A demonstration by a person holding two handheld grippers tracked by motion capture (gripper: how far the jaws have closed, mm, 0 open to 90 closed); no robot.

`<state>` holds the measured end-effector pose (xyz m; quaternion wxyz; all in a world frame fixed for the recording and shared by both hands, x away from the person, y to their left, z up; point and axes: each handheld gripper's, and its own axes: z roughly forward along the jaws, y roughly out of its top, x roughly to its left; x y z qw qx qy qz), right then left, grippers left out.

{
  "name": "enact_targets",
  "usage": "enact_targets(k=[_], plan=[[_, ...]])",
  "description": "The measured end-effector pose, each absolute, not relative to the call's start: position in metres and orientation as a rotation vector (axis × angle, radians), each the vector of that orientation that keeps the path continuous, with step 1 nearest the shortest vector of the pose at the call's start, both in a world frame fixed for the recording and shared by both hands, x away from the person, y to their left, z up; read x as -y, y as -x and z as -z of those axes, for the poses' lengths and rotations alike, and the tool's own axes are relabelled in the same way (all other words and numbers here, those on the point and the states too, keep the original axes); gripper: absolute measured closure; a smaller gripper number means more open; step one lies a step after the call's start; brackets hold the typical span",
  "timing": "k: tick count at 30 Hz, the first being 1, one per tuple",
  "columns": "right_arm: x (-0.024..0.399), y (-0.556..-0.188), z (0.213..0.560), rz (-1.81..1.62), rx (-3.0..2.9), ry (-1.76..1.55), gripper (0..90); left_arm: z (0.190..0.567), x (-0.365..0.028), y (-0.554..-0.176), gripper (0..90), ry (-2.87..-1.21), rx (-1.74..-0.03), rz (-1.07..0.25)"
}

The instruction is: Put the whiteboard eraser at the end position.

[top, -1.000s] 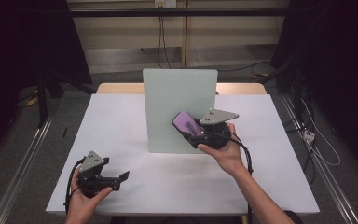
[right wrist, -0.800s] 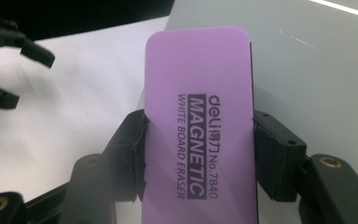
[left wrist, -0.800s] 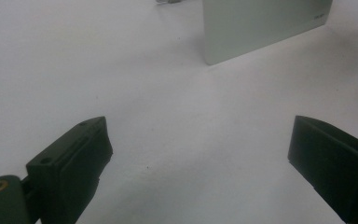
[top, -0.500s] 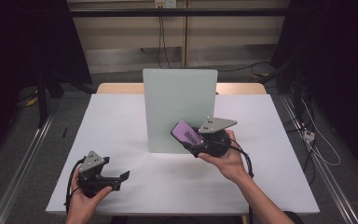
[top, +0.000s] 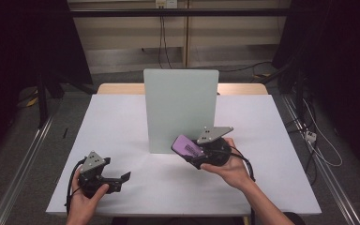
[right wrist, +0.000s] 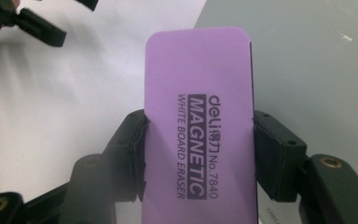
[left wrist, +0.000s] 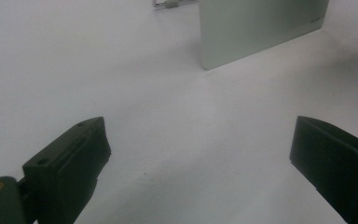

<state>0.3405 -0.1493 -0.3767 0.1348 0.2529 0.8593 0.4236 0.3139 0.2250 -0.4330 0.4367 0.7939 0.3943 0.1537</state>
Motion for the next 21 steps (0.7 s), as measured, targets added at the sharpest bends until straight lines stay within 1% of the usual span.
enact_targets(k=[7, 14, 21], plan=[[0.147, -0.331, 0.384, -1.221, -2.545, -0.713, 42.1, 0.435, -0.226, -0.316, 4.4, -1.955, -1.003, -0.376], [0.140, -0.334, 0.396, -1.147, -2.635, -0.692, 42.1, 0.434, -0.228, -0.315, 4.5, -1.950, -1.003, -0.371], [0.133, -0.330, 0.399, -1.118, -2.689, -0.664, 42.1, 0.432, -0.229, -0.314, 4.5, -1.939, -0.995, -0.376]])
